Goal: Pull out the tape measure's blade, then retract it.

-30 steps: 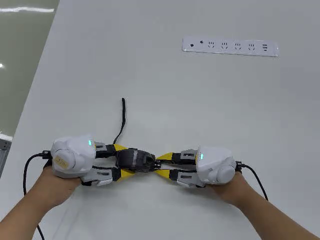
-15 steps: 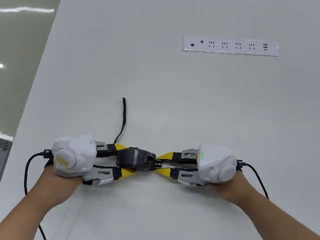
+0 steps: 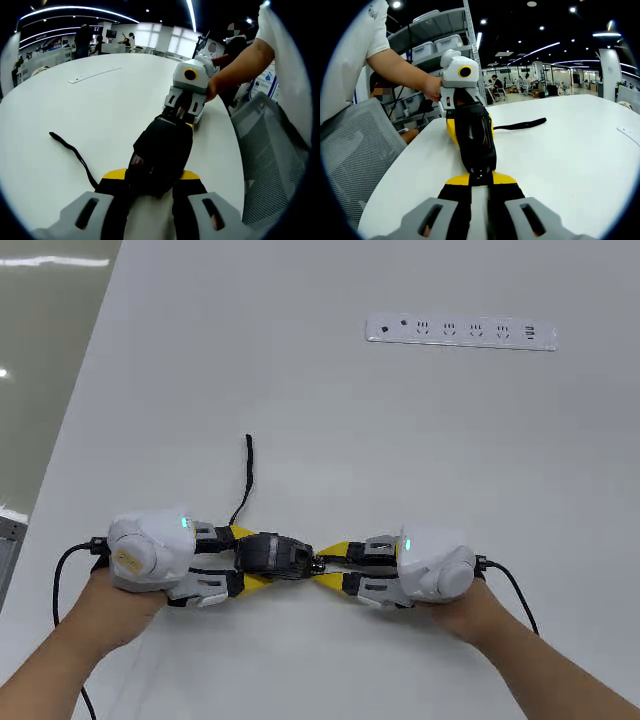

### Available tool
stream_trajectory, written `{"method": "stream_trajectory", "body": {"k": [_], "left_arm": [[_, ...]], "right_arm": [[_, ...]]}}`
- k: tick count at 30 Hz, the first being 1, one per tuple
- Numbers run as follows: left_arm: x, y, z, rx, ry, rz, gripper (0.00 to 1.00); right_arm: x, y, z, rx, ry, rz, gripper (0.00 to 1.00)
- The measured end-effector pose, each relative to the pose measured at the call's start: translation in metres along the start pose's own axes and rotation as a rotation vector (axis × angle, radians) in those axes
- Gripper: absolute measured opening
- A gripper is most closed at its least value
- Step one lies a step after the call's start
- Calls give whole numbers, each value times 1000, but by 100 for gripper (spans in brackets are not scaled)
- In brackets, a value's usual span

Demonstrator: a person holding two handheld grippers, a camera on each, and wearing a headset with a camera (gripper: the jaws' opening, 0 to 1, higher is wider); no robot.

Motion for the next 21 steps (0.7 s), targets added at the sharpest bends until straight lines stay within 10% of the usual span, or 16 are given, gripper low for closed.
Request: {"method": "stream_trajectory", "body": {"k": [21], "left_arm": [[-1, -1, 1, -12, -7, -10, 28]], "right_arm": [[8, 4, 2, -20, -4, -2, 11]]}}
Point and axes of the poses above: the centre of the closed fingertips' face, and the gripper's own axes: x roughly backward along the fingers, z roughly to its right, y roughly out of its underside, the point moved 10 cm from there along x, roughly backward along the fingers, and after that the axes turned 4 degrees about y, right-handed, at the moved point
